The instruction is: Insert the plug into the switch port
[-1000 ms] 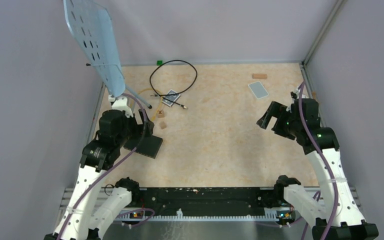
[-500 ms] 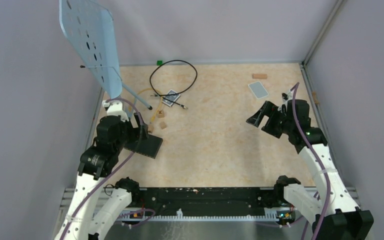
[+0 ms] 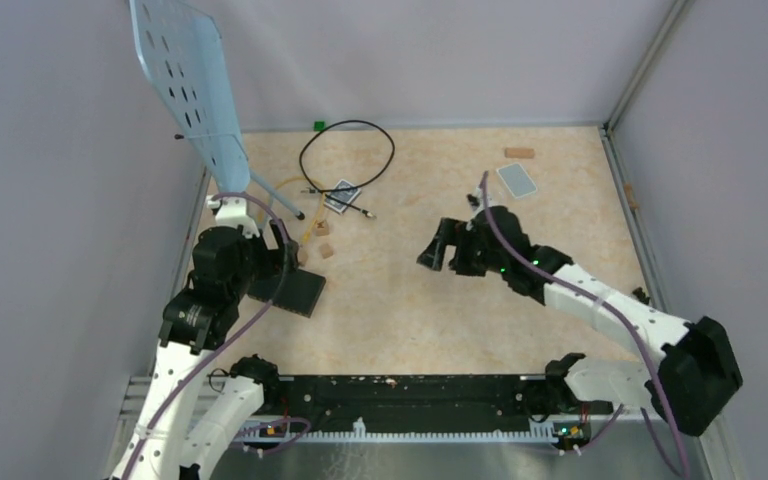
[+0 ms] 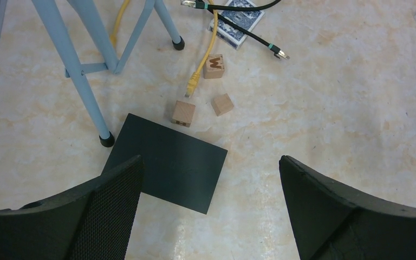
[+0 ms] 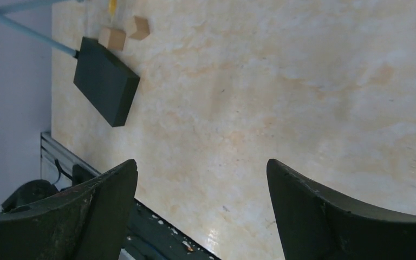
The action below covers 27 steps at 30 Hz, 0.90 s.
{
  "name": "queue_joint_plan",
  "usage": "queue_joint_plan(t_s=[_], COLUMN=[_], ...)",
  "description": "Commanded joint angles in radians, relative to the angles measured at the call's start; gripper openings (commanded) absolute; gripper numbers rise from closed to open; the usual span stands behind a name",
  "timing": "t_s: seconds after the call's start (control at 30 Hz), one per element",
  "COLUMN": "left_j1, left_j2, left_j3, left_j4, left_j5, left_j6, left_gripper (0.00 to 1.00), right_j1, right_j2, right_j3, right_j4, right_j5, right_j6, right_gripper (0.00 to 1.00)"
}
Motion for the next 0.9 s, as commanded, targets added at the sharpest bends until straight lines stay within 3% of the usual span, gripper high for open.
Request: queue_joint_plan(t_s=[0.0, 0.2, 0.37, 0.47, 0.57, 0.77, 0.87], left_j1=[0.016, 0.019, 0.019, 0.018, 0.019, 0.019, 0.019], left_j2=[-0.005, -0.013, 0.011, 0.042, 0.057, 0.084, 0.176], left_j3=[-0.004, -0.004, 0.025, 0.061, 0.023, -0.171, -0.182], left_j4=[0.049, 0.052, 0.010, -0.086, -0.111, 0.050, 0.089], left_j5=[0.005, 0.008, 0.017, -0.048, -0.012, -0.005, -0.034], left_j6=[0.007, 0.008, -0.045, -0.181, -0.299, -0.368, -0.360], left_gripper=[0.99, 0.99, 0.97, 0.97, 0.96, 0.98, 0.98], right_j1=[0.191, 0.386, 0.416, 0.416, 0.415, 0.416, 0.415], right_j2=[0.178, 0.496, 0.639, 0.611, 0.541, 0.424, 0.384], right_j3=[0.109, 0.339, 0.477, 0.432, 0.348, 0.258, 0.236], right_j4=[0.173, 0.212, 0.182, 0.207, 0.222, 0.095, 0.027], right_j5=[0.143, 0.213, 0.208, 0.212, 0.251, 0.314, 0.336], right_j6=[-0.072, -0.295, -0.277, -0.252, -0.237, -0.240, -0.242], right_gripper=[0.87, 0.88, 0.87, 0.87, 0.87, 0.87, 0.87])
